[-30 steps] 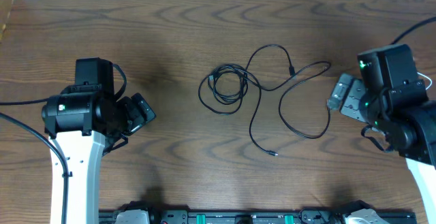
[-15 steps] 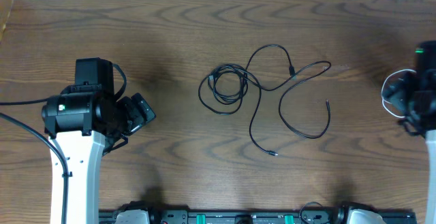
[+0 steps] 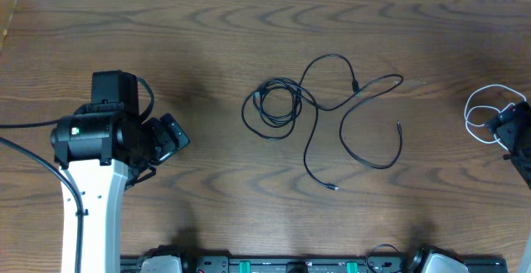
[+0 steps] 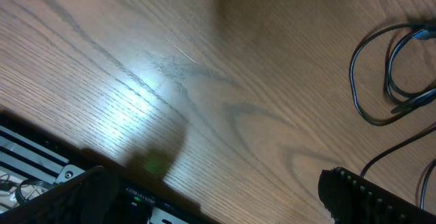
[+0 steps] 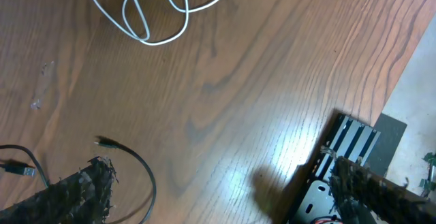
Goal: Untangle cables
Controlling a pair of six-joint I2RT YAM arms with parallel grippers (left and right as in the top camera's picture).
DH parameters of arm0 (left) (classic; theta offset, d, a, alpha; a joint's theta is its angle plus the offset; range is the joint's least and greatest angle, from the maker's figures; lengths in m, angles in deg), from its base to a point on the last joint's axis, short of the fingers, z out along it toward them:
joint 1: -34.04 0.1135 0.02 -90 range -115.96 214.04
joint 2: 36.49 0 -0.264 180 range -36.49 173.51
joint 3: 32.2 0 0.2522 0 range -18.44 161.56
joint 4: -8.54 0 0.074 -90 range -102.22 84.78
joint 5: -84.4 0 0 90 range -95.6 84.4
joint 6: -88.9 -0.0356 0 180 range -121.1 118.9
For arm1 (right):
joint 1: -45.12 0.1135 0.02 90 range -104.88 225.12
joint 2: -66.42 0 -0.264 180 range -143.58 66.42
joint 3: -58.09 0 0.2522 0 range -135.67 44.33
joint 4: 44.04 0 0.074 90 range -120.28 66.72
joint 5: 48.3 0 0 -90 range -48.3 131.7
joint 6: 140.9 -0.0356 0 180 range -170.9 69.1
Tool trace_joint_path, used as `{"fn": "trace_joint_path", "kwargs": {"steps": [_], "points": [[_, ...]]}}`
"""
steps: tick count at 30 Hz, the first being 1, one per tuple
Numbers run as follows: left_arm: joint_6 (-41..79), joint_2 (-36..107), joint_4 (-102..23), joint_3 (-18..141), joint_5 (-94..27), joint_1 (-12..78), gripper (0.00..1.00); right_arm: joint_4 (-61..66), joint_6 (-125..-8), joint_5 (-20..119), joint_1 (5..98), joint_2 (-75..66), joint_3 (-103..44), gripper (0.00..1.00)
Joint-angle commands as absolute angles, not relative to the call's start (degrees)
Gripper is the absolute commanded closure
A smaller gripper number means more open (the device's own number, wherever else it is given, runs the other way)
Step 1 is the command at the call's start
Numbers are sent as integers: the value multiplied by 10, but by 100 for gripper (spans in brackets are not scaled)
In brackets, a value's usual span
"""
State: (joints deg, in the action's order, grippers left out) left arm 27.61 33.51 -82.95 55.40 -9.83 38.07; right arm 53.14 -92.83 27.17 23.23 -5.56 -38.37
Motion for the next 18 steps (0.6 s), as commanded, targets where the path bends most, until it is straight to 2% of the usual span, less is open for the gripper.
{"fn": "trace_joint_path", "kwargs": {"steps": [1,18], "points": [[281,335,-831,554,-97,383,1,533,-937,273,229,-59,-380,1],[287,335,-818,554,-101,383,1,533,-937,273,229,-59,-380,1]]}}
